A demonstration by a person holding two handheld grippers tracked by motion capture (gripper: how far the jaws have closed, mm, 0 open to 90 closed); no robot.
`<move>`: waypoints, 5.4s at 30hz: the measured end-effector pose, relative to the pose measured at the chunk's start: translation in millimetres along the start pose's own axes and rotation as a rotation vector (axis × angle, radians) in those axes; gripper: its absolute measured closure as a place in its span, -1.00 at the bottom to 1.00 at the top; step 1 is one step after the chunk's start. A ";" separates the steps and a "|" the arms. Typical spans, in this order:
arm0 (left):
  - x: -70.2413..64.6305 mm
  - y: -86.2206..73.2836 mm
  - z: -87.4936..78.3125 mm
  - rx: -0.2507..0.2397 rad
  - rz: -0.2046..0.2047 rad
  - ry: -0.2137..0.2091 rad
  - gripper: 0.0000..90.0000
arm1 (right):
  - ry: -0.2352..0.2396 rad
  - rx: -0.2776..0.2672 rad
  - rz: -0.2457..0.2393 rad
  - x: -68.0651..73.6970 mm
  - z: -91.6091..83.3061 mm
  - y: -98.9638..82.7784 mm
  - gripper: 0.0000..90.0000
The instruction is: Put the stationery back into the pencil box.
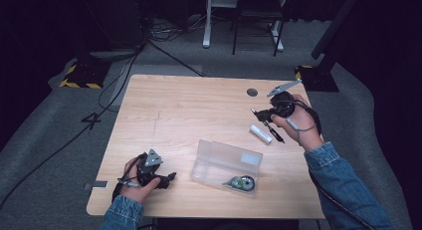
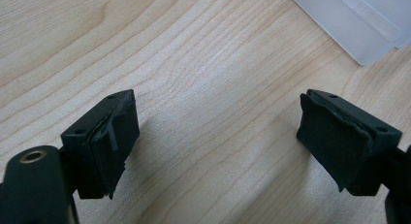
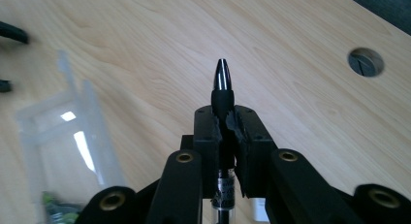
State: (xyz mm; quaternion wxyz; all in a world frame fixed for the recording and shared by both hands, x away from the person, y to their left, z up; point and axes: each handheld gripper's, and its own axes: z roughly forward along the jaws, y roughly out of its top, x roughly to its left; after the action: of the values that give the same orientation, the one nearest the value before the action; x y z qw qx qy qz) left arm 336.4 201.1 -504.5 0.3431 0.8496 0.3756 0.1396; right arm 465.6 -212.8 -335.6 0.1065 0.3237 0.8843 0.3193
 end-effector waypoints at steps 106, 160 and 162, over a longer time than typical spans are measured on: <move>0.0 0.0 0.0 0.000 0.000 0.000 -0.67 | 0.281 0.147 -0.387 107.3 109.3 -49.8 0.77; -0.1 0.0 0.0 0.001 0.000 -0.001 -0.67 | 0.261 0.061 -0.345 102.3 79.8 -41.9 0.44; -0.1 0.0 0.0 0.001 0.000 -0.001 -0.67 | 0.257 0.037 -0.317 97.9 73.6 -40.2 0.40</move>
State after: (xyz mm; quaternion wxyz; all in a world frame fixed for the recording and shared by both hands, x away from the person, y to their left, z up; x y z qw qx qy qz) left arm 336.3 201.0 -504.5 0.3429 0.8497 0.3755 0.1392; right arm 399.3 -137.2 -416.2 0.0357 0.1390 0.9362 0.3209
